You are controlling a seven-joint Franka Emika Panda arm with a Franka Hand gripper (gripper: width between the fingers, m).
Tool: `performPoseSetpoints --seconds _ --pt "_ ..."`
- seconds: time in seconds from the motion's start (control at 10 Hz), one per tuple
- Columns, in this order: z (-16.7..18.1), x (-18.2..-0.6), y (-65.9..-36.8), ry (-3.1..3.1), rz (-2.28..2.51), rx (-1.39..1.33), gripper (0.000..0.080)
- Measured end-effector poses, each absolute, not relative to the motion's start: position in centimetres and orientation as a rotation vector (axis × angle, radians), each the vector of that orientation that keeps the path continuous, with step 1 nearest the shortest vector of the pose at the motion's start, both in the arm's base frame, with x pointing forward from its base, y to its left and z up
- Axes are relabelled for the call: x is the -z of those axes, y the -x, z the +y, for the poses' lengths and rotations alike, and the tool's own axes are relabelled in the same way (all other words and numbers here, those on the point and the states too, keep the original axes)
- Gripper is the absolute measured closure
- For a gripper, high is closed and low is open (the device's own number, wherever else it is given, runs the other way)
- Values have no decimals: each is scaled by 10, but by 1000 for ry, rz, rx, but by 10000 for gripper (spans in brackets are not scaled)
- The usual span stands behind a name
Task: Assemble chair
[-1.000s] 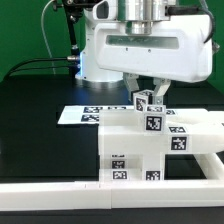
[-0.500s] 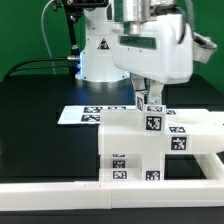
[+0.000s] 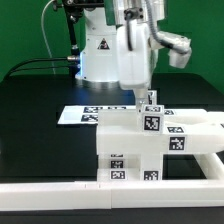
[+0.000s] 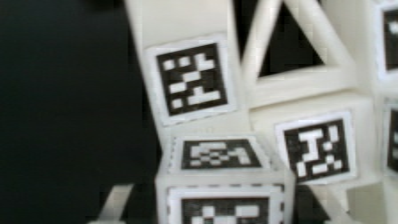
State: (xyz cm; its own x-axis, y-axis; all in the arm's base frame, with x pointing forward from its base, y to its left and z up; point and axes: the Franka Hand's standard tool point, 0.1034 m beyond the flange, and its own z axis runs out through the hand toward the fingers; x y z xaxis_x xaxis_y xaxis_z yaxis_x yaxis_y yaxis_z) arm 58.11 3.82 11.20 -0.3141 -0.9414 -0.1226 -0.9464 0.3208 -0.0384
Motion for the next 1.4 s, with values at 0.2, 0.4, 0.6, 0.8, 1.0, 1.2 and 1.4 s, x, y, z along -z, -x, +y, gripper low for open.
performPoseSetpoints --seconds 0.2,0.4,0.6,0.8,1.0,1.2,1.4 --pt "39 -112 -581 1617 2550 -74 517" --pt "40 -112 -581 1568 2582 -77 517" --pt "40 -112 -581 1582 2574 -77 438" --pt "40 -112 -581 1628 2544 -73 179" --pt "40 -116 -583 2082 2174 -35 156" --pt "41 -115 -582 2281 1969 -38 151" --pt "41 -114 -581 2421 1793 -24 150"
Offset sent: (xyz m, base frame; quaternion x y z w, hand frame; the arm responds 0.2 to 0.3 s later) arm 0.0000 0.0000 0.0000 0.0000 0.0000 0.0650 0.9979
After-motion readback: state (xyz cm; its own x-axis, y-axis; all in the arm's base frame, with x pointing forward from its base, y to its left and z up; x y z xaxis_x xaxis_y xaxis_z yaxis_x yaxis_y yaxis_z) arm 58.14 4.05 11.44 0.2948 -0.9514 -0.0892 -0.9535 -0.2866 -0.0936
